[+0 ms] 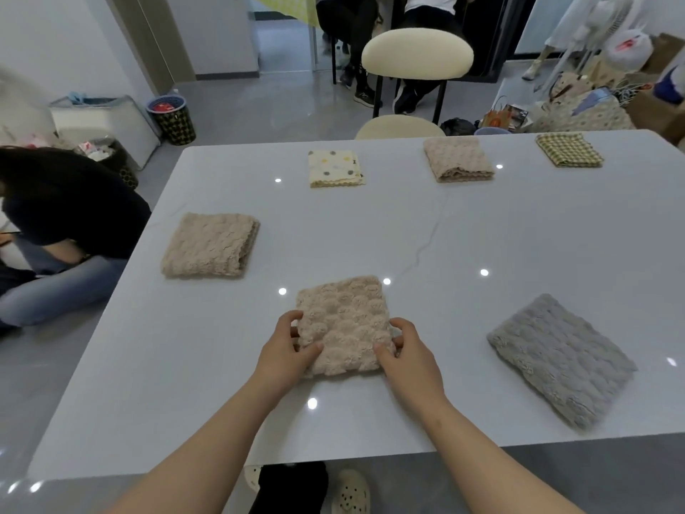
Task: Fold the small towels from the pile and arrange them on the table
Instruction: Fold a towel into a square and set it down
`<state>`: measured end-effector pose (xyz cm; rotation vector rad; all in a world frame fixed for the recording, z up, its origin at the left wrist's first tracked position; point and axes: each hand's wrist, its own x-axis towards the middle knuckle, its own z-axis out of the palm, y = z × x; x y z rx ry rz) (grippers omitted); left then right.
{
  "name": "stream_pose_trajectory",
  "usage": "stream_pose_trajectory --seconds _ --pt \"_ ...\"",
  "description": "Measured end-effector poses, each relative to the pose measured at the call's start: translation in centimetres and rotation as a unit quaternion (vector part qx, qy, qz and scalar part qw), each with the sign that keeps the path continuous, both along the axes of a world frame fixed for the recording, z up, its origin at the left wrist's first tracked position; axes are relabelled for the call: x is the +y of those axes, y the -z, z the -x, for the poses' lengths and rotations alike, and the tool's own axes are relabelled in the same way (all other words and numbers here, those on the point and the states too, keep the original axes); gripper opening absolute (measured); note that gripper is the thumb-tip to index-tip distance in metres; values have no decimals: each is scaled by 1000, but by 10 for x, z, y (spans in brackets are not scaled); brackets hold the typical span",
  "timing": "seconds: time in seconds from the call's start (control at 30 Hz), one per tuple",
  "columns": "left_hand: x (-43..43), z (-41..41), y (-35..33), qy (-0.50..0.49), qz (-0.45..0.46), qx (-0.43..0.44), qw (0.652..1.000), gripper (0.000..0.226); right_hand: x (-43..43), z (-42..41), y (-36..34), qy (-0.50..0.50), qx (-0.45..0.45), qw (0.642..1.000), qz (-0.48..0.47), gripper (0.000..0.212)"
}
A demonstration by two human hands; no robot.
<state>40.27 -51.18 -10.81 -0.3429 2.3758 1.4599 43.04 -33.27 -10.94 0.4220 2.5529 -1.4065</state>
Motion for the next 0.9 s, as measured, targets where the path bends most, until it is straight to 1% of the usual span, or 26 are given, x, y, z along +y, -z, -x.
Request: stream_pose_trajectory --seconds 0.1,0.23,0.33,0.43,0.57,0.67,0.73,0.83,0.9 --pt "-1 4 1 -12 15 -19 1000 41 0 -1 1 -4 -23 1000 -5 39" --pt "-3 12 5 19 52 -43 998 25 7 4 -1 -2 -44 999 3 25" --pt "-2 14 6 17 33 -49 998 30 10 7 -5 -4 -51 999 11 17" --pt "1 14 6 -4 30 -32 999 34 11 7 -5 -2 -45 999 8 13" --pt "5 12 8 0 72 -3 997 41 10 9 -3 -1 -33 999 -6 15" --pt "11 10 11 27 114 53 992 45 10 9 -2 -14 -31 999 -22 25" --pt "11 11 14 53 133 78 987 41 10 10 -2 -22 -32 999 -30 29" --pt "4 12 13 107 160 65 979 32 10 11 1 -21 -39 998 -33 33" --pt "-3 11 9 118 146 53 981 25 10 11 3 -22 -45 998 -42 34"
